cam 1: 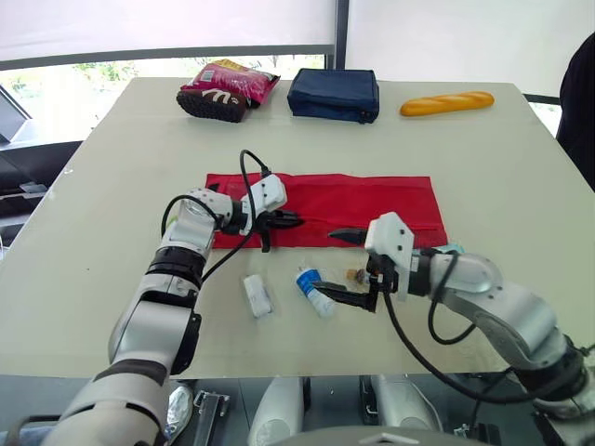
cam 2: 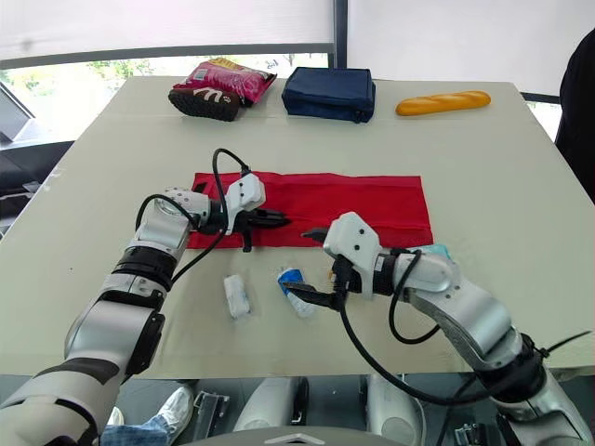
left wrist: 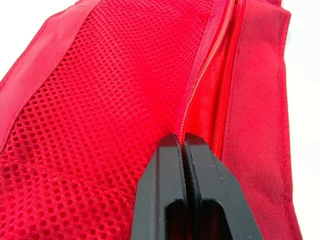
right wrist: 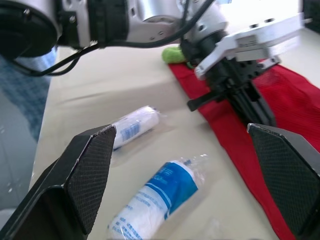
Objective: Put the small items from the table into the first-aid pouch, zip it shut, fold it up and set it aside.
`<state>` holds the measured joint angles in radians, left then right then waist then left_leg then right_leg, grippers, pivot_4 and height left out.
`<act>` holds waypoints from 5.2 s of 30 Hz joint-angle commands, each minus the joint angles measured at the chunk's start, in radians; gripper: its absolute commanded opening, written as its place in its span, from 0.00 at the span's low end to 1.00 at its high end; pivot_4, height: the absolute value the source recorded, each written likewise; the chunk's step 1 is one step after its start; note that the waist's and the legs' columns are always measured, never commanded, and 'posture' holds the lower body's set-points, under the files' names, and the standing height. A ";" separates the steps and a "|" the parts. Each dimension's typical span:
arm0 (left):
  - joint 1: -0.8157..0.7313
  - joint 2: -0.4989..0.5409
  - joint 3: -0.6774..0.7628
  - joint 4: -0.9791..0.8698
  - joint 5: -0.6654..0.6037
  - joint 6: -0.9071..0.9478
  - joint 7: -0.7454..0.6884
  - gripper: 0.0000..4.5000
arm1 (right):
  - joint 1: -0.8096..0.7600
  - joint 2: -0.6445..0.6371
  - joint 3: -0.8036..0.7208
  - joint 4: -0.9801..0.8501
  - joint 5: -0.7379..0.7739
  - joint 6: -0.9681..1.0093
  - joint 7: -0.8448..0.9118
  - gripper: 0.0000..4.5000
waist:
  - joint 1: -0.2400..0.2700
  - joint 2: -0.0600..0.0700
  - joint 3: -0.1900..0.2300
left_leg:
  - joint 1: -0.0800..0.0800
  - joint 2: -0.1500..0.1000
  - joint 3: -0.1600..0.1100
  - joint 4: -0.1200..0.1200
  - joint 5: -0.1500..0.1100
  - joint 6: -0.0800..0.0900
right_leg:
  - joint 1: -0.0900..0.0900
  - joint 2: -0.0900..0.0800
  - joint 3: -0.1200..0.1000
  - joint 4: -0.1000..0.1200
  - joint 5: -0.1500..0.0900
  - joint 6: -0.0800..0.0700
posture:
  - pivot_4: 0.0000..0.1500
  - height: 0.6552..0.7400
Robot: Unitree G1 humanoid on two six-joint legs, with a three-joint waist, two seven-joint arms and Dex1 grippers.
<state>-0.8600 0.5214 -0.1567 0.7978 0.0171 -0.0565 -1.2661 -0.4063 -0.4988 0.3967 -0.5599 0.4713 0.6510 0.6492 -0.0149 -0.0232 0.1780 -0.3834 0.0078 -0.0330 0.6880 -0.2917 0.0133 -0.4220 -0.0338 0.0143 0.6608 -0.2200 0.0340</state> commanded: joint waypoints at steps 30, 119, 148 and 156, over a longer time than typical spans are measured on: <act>-0.078 0.035 0.030 0.007 -0.067 0.021 -0.169 0.46 | -0.116 0.046 -0.015 0.150 -0.107 -0.121 0.254 1.00 | -0.002 0.000 0.000 | -0.001 0.000 -0.001 0.000 0.000 0.000 | -0.001 -0.001 -0.001 0.000 0.000 0.000 | 1.00 1.00; -0.032 0.112 0.009 0.099 -0.024 -0.297 -0.005 0.98 | 0.172 0.003 -0.043 -0.018 -0.170 -0.116 0.094 1.00 | 0.001 0.000 0.001 | -0.001 0.002 0.005 -0.001 0.000 0.000 | -0.001 0.002 0.000 -0.001 0.000 0.000 | 1.00 1.00; -0.139 0.010 0.038 0.298 -0.012 -0.368 -0.082 0.03 | 0.138 0.014 -0.069 -0.089 -0.142 0.041 0.007 1.00 | 0.000 0.000 0.001 | -0.001 0.001 0.003 -0.001 0.000 0.000 | -0.001 0.000 -0.001 0.000 0.000 0.000 | 1.00 1.00; -0.139 0.015 0.051 0.286 -0.015 -0.347 -0.127 0.03 | 0.100 0.022 0.106 -0.045 -0.210 0.137 -0.013 1.00 | -0.002 0.000 0.001 | -0.001 0.001 0.001 -0.001 0.000 0.000 | -0.001 0.000 -0.002 0.000 0.000 0.000 | 1.00 1.00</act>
<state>-0.9755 0.5262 -0.1264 1.1093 0.0208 -0.4052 -1.3806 -0.2982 -0.4825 0.4850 -0.5915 0.2774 0.7720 0.6471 -0.0165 -0.0234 0.1787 -0.3847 0.0085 -0.0319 0.6870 -0.2917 0.0130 -0.4235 -0.0335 0.0127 0.6607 -0.2202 0.0337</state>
